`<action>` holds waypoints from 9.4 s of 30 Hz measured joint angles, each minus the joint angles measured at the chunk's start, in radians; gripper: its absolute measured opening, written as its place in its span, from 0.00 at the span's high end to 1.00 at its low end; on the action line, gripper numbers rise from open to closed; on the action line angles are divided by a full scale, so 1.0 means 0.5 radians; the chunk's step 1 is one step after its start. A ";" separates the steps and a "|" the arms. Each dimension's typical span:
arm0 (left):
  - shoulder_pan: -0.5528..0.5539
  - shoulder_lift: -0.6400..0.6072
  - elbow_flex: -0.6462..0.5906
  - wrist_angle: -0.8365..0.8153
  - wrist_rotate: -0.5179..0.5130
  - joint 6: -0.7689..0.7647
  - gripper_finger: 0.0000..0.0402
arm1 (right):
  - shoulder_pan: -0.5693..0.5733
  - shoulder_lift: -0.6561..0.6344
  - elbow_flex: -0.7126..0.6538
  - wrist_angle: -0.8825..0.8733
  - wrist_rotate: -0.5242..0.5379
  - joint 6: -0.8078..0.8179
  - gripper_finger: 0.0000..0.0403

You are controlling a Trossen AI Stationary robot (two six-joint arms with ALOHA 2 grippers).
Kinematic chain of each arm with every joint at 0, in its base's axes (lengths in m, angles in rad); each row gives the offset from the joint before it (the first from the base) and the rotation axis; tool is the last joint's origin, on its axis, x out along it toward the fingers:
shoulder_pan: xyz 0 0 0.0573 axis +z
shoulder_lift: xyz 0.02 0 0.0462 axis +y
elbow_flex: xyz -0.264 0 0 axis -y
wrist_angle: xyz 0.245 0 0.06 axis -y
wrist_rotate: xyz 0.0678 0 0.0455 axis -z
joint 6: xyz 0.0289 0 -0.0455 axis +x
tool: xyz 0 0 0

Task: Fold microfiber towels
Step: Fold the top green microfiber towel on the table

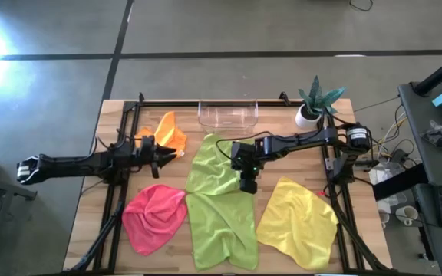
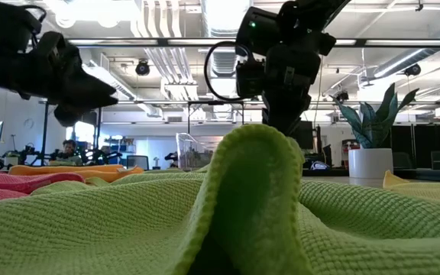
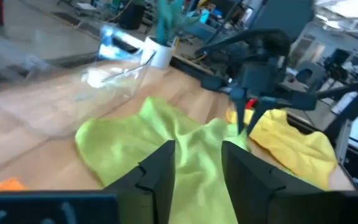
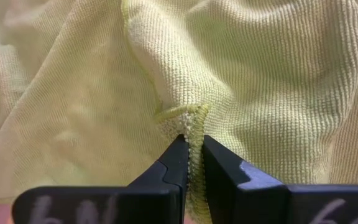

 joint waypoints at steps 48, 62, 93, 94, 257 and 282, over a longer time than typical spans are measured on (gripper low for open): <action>-0.693 2.106 1.193 -0.997 0.156 1.130 0.71 | 0.001 -0.066 0.002 -0.014 0.011 0.028 0.92; -0.690 2.144 1.199 -1.021 -0.060 1.118 0.71 | 0.073 -0.066 0.002 -0.016 -0.001 0.032 0.92; -0.688 1.993 1.272 -1.235 0.040 1.010 1.00 | 0.318 -0.206 0.002 -0.059 -0.001 0.270 0.92; -0.688 1.993 1.272 -1.233 0.039 1.010 1.00 | 0.331 -0.203 0.002 -0.064 0.000 0.274 0.92; 0.085 2.663 2.038 -1.209 -0.333 1.013 1.00 | 0.701 -0.127 -0.314 -0.683 1.425 2.696 0.98; 0.089 2.593 2.298 -1.591 -0.362 0.965 0.70 | 0.693 -0.533 -0.286 -0.756 1.431 2.610 0.68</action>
